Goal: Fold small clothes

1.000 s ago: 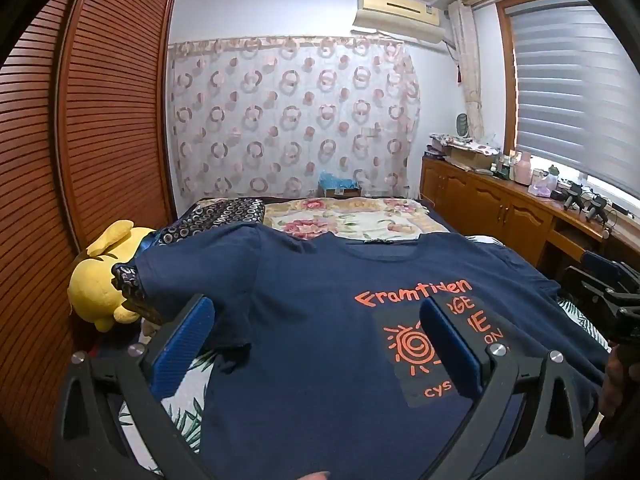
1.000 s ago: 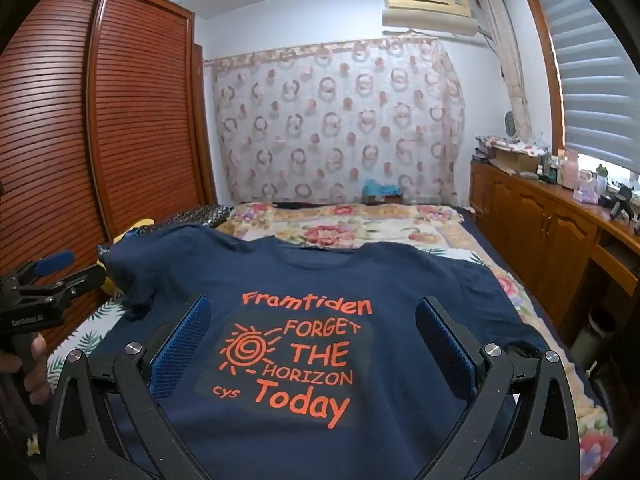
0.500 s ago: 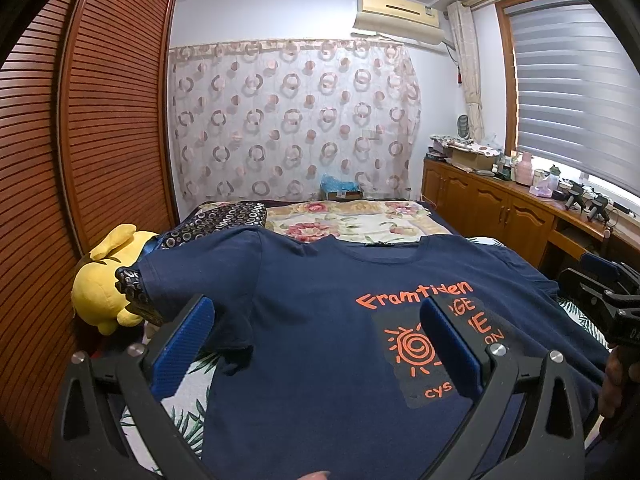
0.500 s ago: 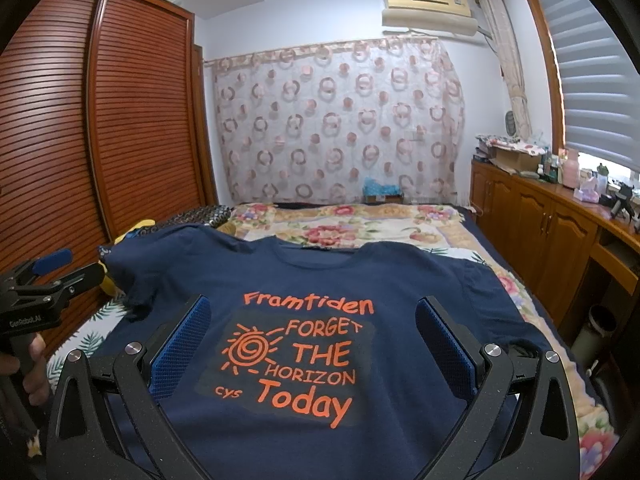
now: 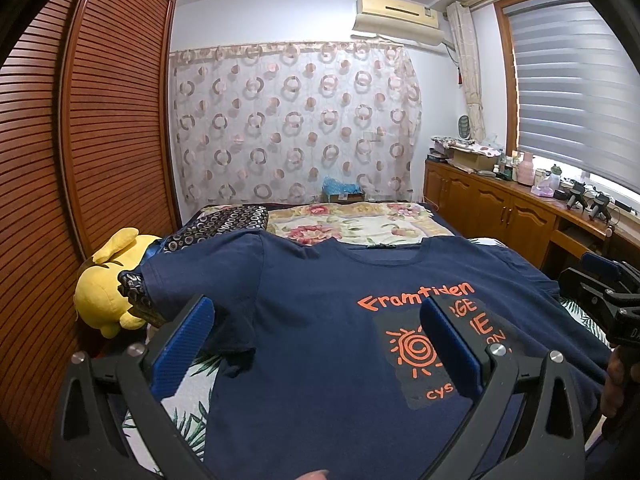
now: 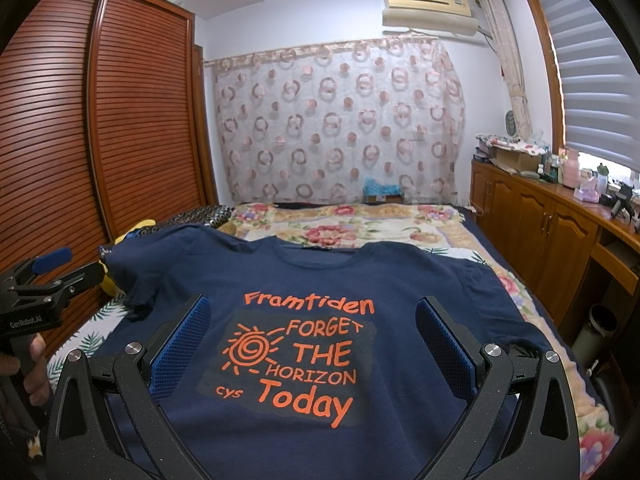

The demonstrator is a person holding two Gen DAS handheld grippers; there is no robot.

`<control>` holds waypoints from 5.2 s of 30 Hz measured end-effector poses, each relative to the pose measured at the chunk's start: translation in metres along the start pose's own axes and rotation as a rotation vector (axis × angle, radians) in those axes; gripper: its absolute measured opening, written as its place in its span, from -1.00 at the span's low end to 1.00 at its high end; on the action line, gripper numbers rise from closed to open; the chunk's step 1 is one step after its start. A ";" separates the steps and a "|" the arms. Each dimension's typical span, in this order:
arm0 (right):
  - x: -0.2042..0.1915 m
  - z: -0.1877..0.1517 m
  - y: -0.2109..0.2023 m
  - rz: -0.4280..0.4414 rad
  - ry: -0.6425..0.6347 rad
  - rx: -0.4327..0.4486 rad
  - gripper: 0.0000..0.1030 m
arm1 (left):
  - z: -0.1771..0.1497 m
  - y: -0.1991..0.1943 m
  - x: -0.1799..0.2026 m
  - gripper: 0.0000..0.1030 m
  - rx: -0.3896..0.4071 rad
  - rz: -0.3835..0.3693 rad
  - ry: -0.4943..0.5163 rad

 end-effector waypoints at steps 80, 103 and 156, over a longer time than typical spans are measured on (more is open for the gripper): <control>-0.048 -0.023 0.073 0.194 -0.131 -0.147 1.00 | -0.006 0.052 -0.141 0.75 -0.109 0.049 -0.106; -0.063 -0.013 0.151 0.336 -0.148 -0.244 1.00 | -0.015 0.120 -0.170 -0.02 -0.224 -0.002 -0.161; -0.028 0.014 0.194 0.381 -0.181 -0.294 0.82 | 0.062 0.130 -0.064 0.11 -0.238 -0.180 0.074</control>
Point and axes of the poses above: each gripper's, at about its wrist camera, not at the fingertips, and y roughly the way its jaws point, x to its right, z to its top, the point moved 4 cm from there along y, roughly the way its jaws point, and after that the axes turned 8 degrees about -y, right-handed, at the moved point
